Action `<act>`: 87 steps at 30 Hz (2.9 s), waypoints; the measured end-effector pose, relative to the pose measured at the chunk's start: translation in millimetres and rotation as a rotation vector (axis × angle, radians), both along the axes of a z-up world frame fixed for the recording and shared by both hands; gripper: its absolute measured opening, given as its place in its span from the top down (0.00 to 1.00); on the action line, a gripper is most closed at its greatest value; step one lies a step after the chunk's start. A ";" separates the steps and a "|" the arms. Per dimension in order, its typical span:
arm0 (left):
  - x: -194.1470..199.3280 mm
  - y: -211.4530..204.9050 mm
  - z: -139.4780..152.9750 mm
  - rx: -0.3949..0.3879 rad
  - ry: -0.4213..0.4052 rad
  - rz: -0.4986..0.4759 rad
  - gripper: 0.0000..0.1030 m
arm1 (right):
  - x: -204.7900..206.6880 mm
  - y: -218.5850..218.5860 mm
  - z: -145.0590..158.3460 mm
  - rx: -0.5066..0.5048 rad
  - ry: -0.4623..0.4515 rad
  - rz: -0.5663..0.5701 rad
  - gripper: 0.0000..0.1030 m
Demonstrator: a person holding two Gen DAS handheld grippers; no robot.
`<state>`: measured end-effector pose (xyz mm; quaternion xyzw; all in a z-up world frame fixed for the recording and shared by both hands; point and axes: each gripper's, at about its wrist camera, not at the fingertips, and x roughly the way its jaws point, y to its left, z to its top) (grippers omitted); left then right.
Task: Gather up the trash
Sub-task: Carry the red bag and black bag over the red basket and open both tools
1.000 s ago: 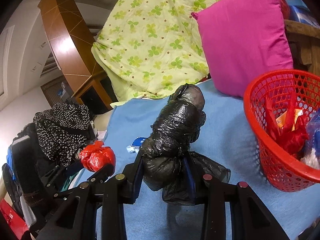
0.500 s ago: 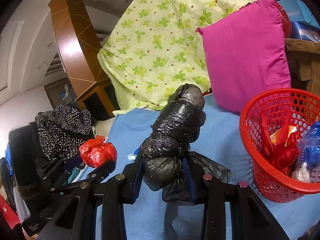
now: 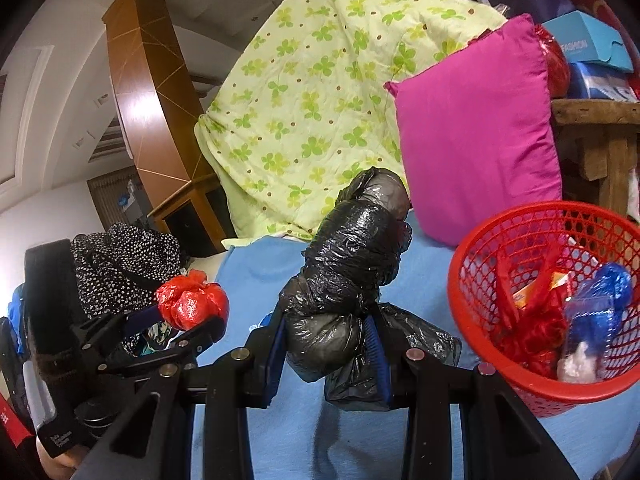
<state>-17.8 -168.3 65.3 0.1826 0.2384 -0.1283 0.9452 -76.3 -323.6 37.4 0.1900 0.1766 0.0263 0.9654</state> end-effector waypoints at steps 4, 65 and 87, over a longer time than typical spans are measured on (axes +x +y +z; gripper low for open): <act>-2.0 -6.7 4.8 0.004 -0.007 -0.012 0.33 | -7.3 -7.1 3.3 -0.001 -0.017 -0.018 0.62; -21.0 -156.9 30.1 0.056 -0.036 -0.277 0.33 | -83.8 -134.9 -0.9 0.177 -0.082 -0.299 0.61; -18.0 -212.0 32.9 0.061 -0.028 -0.373 0.32 | -93.3 -153.0 -5.1 0.234 -0.075 -0.353 0.60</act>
